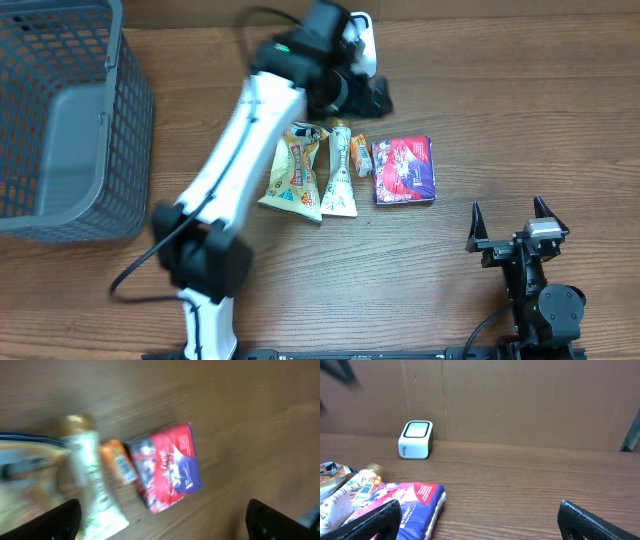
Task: Scan the item barcode
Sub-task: 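Move the left gripper back to the basket and look inside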
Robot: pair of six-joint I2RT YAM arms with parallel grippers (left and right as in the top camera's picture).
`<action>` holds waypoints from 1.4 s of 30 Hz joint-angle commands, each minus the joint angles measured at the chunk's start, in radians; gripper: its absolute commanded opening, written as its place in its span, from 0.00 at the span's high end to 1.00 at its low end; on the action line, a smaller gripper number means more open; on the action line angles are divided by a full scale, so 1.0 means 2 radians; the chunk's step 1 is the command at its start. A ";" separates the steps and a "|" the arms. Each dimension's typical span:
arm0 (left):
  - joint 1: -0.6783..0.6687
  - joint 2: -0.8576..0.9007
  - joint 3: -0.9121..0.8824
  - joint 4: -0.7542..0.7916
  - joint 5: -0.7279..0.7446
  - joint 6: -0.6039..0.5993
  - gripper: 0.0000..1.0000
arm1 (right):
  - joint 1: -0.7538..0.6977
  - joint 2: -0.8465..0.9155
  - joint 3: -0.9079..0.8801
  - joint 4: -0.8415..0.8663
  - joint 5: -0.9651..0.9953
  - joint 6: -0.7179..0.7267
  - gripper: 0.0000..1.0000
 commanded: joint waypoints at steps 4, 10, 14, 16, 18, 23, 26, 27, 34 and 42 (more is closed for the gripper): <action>0.090 -0.118 0.075 -0.103 -0.143 0.019 0.06 | 0.002 -0.005 -0.005 0.003 0.001 0.000 0.00; 0.240 -0.187 0.075 -0.208 -0.245 -0.049 0.13 | 0.002 -0.005 -0.005 0.003 0.001 0.000 0.00; 0.340 -0.197 0.075 -0.224 -0.249 -0.052 0.14 | 0.002 -0.005 -0.005 0.003 0.001 0.000 0.00; 0.384 -0.195 0.072 -0.221 -0.250 -0.053 0.14 | 0.002 -0.005 -0.005 0.003 0.001 0.000 0.00; 0.421 -0.192 0.067 -0.219 -0.250 -0.053 0.17 | 0.002 -0.005 -0.005 0.003 0.001 0.000 0.00; 0.492 -0.182 0.048 -0.220 -0.248 -0.061 0.76 | 0.002 -0.005 -0.005 0.003 0.001 0.000 0.00; 0.515 -0.182 0.027 -0.219 -0.249 -0.061 0.96 | 0.002 -0.005 -0.005 0.003 0.001 0.000 0.00; 0.523 -0.182 0.019 -0.217 -0.249 -0.062 0.96 | 0.002 -0.005 -0.005 0.003 0.001 0.000 0.00; 0.546 -0.182 -0.060 -0.185 -0.249 -0.093 0.96 | 0.002 -0.005 -0.005 0.003 0.001 0.000 0.00; 0.546 -0.182 -0.087 -0.192 -0.249 -0.100 0.96 | 0.002 -0.005 -0.005 0.003 0.001 0.000 0.00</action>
